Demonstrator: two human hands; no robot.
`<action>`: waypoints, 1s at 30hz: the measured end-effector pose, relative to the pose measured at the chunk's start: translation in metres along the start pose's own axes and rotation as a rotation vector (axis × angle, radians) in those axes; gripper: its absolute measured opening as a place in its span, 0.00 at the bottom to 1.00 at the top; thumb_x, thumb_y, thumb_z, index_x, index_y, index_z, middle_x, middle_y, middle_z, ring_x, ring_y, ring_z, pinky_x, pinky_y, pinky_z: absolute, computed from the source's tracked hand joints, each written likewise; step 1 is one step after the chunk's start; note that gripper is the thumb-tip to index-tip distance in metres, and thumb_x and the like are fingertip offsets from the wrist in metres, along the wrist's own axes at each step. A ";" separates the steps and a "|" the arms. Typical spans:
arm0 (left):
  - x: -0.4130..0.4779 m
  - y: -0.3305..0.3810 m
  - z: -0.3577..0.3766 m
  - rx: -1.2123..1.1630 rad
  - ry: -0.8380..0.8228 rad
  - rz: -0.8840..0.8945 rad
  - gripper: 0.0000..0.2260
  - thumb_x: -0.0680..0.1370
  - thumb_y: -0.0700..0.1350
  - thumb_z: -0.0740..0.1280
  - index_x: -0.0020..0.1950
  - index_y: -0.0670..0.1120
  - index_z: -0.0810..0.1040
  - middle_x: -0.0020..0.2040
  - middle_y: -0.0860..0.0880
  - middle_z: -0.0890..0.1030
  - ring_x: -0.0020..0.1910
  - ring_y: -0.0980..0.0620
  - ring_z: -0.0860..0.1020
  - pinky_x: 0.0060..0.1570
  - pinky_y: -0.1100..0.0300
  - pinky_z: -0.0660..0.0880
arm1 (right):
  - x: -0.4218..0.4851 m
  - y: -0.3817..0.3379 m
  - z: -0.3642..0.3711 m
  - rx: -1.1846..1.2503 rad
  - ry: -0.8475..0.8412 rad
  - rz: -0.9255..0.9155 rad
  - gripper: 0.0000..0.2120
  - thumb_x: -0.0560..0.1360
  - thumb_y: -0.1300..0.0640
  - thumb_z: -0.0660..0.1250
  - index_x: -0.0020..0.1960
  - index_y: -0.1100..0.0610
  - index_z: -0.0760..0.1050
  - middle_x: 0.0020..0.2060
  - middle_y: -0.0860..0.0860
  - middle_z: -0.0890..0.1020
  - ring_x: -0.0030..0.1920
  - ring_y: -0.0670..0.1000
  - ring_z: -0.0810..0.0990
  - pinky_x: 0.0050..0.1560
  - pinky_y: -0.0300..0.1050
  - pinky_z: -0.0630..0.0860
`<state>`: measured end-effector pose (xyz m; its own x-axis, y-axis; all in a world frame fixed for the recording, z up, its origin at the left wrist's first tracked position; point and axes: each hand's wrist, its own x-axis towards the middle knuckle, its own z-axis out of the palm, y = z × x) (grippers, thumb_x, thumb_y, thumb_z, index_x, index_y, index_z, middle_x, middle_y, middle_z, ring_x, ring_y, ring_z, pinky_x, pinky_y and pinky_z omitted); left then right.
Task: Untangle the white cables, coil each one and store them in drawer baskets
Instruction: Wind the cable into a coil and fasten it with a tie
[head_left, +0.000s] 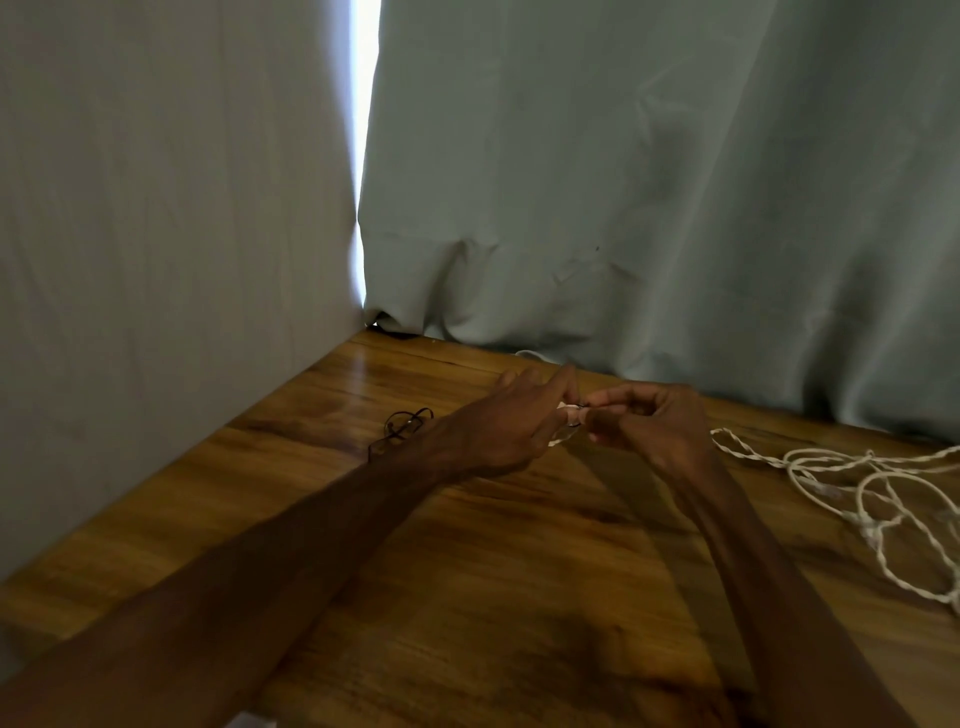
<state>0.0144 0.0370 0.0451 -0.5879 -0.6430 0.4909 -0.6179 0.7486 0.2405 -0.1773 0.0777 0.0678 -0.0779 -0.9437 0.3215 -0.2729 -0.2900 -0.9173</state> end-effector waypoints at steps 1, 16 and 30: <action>0.000 0.000 0.000 0.007 0.002 0.009 0.04 0.85 0.46 0.58 0.58 0.54 0.66 0.46 0.55 0.72 0.49 0.53 0.68 0.54 0.48 0.67 | -0.001 0.000 -0.001 0.001 -0.012 -0.005 0.08 0.69 0.69 0.78 0.46 0.63 0.85 0.37 0.58 0.88 0.35 0.55 0.86 0.40 0.42 0.84; 0.000 0.008 -0.003 0.044 0.022 0.050 0.03 0.86 0.48 0.56 0.58 0.52 0.68 0.50 0.51 0.77 0.49 0.54 0.68 0.51 0.53 0.59 | 0.010 0.005 -0.010 -0.475 -0.056 -0.278 0.10 0.73 0.66 0.73 0.40 0.53 0.85 0.35 0.46 0.86 0.36 0.42 0.84 0.43 0.38 0.82; 0.000 0.020 -0.008 -0.561 0.025 -0.278 0.05 0.87 0.46 0.58 0.57 0.49 0.72 0.49 0.46 0.82 0.47 0.47 0.82 0.48 0.46 0.81 | 0.002 0.004 0.000 -0.500 -0.021 -0.563 0.04 0.78 0.64 0.70 0.48 0.56 0.81 0.40 0.42 0.83 0.45 0.38 0.82 0.38 0.26 0.71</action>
<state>0.0061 0.0528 0.0568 -0.4280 -0.8270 0.3645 -0.3741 0.5293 0.7615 -0.1788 0.0748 0.0651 0.2192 -0.6788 0.7008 -0.6694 -0.6272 -0.3982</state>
